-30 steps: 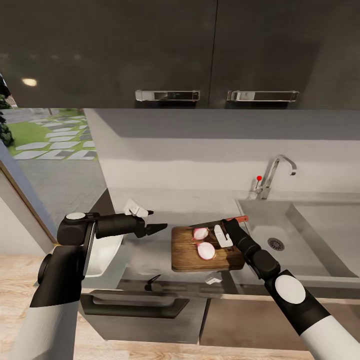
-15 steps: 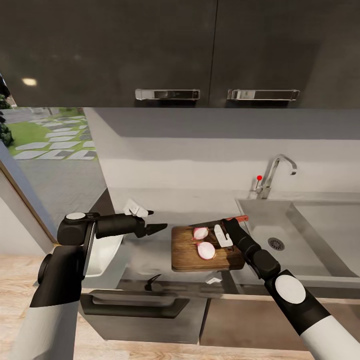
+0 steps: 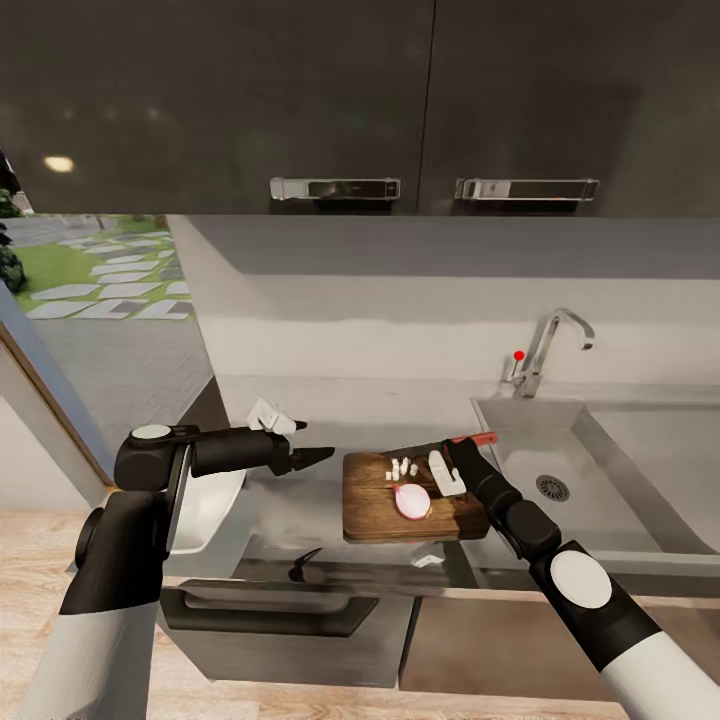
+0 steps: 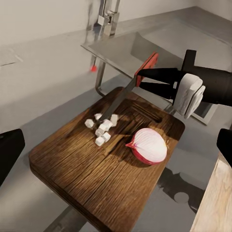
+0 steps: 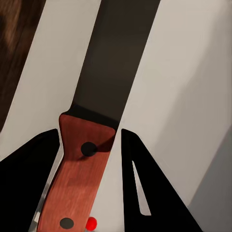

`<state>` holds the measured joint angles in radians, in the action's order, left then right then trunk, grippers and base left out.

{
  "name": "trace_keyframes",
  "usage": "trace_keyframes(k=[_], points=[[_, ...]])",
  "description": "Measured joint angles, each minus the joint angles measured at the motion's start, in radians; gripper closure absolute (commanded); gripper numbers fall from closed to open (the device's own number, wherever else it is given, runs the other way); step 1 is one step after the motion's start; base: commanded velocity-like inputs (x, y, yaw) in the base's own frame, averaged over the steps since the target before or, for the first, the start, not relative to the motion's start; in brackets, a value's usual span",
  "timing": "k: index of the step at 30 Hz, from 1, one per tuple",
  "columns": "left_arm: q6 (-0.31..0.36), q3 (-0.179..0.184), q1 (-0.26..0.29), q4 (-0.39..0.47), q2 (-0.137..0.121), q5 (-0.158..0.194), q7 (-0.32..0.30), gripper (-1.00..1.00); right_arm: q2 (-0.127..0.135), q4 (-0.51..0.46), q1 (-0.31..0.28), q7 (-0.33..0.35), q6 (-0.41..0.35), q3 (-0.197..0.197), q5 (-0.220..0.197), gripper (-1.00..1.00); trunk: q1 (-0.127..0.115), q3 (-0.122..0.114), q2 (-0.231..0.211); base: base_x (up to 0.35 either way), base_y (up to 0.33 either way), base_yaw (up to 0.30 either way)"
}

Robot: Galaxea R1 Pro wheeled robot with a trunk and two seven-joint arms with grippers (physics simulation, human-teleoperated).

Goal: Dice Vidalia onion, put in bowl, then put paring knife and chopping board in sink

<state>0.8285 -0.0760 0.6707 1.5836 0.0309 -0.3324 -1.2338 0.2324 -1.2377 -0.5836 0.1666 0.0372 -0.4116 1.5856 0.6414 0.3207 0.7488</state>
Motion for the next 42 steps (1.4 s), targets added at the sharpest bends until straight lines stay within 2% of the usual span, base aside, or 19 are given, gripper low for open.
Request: trace_keyframes(k=[17, 21, 24, 42], points=[[0.000, 0.000, 0.000, 0.000, -0.001, 0.000, 0.000, -1.00, 0.000, 0.000, 0.000, 0.000, 0.000, 0.000, 0.000, 1.00, 0.000, 0.000, 0.000, 0.000, 0.000, 0.000], [-0.008, -0.008, 0.000, 0.000, -0.024, 0.000, -0.002, -1.00, 0.000, 0.000, 0.000, 0.000, 0.000, 0.000, 0.000, 1.00, 0.000, 0.000, 0.000, -0.060, 0.000, 0.000], [-0.008, -0.009, 0.000, 0.000, -0.027, 0.000, -0.004, -1.00, 0.000, 0.000, 0.000, 0.000, 0.000, 0.000, 0.000, 1.00, 0.001, 0.000, 0.000, -0.260, 0.000, 0.000], [-0.006, -0.009, 0.000, -0.001, -0.028, 0.000, -0.004, -1.00, 0.000, 0.000, 0.001, 0.000, 0.000, 0.000, 0.000, 1.00, 0.000, 0.000, 0.000, -0.060, -0.021, 0.000]])
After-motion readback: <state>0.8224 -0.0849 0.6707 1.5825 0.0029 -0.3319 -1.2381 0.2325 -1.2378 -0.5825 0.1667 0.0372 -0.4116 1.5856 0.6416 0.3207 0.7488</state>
